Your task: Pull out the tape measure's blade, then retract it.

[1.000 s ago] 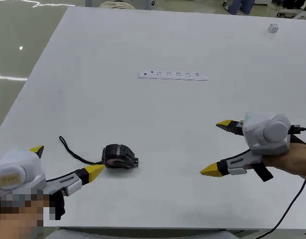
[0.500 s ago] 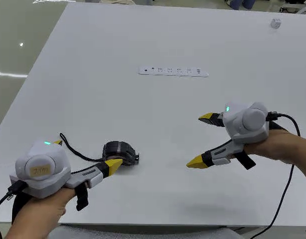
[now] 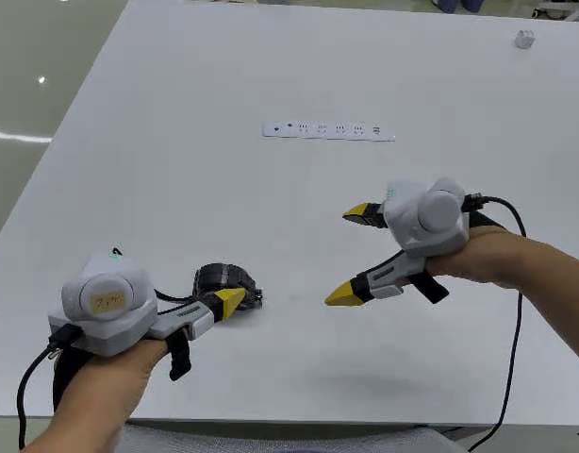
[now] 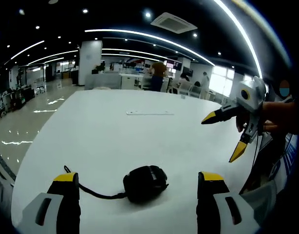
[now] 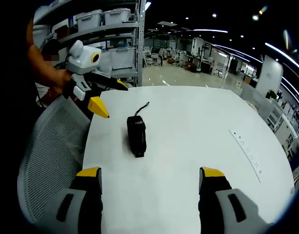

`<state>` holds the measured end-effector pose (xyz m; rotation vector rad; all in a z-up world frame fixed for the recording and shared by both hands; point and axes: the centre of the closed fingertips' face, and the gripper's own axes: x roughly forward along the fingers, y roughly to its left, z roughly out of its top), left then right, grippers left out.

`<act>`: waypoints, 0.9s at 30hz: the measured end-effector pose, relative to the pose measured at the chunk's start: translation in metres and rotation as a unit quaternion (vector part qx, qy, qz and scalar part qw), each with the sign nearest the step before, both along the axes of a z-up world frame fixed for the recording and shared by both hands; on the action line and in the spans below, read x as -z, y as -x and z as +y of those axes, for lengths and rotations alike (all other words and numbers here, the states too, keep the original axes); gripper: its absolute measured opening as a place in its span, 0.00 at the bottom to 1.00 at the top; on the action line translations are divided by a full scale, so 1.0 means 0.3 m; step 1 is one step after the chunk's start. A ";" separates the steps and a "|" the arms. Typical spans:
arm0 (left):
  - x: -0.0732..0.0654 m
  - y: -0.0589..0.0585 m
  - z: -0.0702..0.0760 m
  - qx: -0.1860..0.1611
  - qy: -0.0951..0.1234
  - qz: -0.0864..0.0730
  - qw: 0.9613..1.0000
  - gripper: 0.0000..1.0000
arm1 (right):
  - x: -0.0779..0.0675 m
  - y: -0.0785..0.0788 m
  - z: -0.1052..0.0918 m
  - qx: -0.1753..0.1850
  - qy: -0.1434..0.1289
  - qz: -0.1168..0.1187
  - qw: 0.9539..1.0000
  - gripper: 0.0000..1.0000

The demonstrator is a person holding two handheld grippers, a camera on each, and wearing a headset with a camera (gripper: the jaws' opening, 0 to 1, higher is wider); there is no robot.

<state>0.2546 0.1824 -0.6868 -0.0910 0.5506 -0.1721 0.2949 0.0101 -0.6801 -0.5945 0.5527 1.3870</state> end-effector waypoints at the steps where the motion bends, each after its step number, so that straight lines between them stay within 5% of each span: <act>1: 0.010 0.000 0.000 -0.004 -0.001 0.007 1.000 0.98 | 0.003 0.004 0.012 -0.003 0.000 0.001 1.000 0.83; 14: 0.056 -0.043 -0.040 -0.034 0.019 0.022 0.999 1.00 | 0.053 0.016 0.117 -0.044 0.013 0.006 0.999 0.79; 27: 0.103 -0.065 -0.014 -0.057 0.016 0.032 0.998 0.99 | 0.113 0.030 0.196 -0.074 0.022 0.015 0.997 0.74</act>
